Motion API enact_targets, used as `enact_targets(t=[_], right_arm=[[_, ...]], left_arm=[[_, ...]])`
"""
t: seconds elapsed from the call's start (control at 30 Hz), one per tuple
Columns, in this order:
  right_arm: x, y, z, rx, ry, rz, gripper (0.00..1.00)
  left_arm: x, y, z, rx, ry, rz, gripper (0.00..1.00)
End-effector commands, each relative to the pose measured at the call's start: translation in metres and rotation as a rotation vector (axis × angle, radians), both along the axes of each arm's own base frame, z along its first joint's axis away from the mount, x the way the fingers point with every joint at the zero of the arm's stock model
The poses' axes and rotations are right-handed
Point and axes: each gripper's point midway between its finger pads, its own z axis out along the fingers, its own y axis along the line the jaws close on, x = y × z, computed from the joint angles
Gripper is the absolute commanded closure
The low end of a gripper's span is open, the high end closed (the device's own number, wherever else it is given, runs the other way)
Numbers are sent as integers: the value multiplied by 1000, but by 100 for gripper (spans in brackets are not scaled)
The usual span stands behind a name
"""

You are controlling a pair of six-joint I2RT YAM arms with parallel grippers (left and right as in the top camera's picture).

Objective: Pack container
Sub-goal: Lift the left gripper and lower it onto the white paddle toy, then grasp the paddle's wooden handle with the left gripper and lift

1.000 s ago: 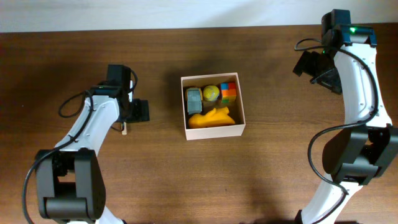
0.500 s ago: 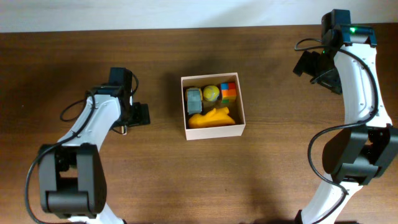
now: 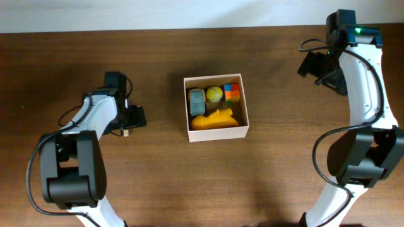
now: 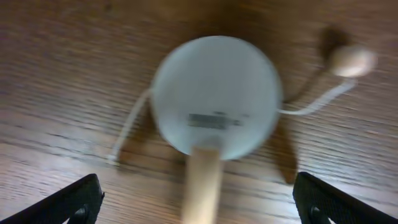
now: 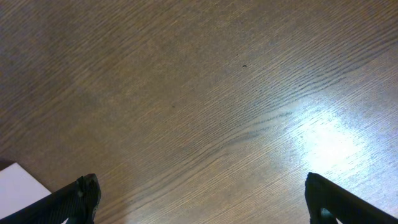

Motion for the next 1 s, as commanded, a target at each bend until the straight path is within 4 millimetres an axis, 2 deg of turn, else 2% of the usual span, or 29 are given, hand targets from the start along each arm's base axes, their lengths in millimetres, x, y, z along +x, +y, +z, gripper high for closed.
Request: enact_targets(t=[0.0,0.2,0.27,0.33,0.43,0.57,0.63,0.8,0.97], right_arm=[[0,-3,-1,-10,3,-16,1],[0,-3,-1,-10,3,-16,1],[0,-3,-1,-10,3,-16,1],[0,-3,-1,-10,3,-16,1],[0,-3,-1,-10,3,-16,1],[0,-3,-1,-10,2,-16,1],[0,-3,-1,-10,3,-16,1],[0,-3,-1,-10,2,-16,1],[0,-3,-1,-10,3,-16,1]], left_arm=[[-8,9,-18,-1,51,36,8],[-10,1,-40,-49,83,26,30],[-9,-3,-45,-70,87,24,45],[-9,-4,-49,-77,89,24,50],[-8,-4,-50,-76,89,24,60],[-7,-4,-50,-76,83,24,81],[-7,-4,-50,-76,83,24,86],[-6,-4,-50,-77,80,24,90],[-2,-17,-48,-154,68,16,92]])
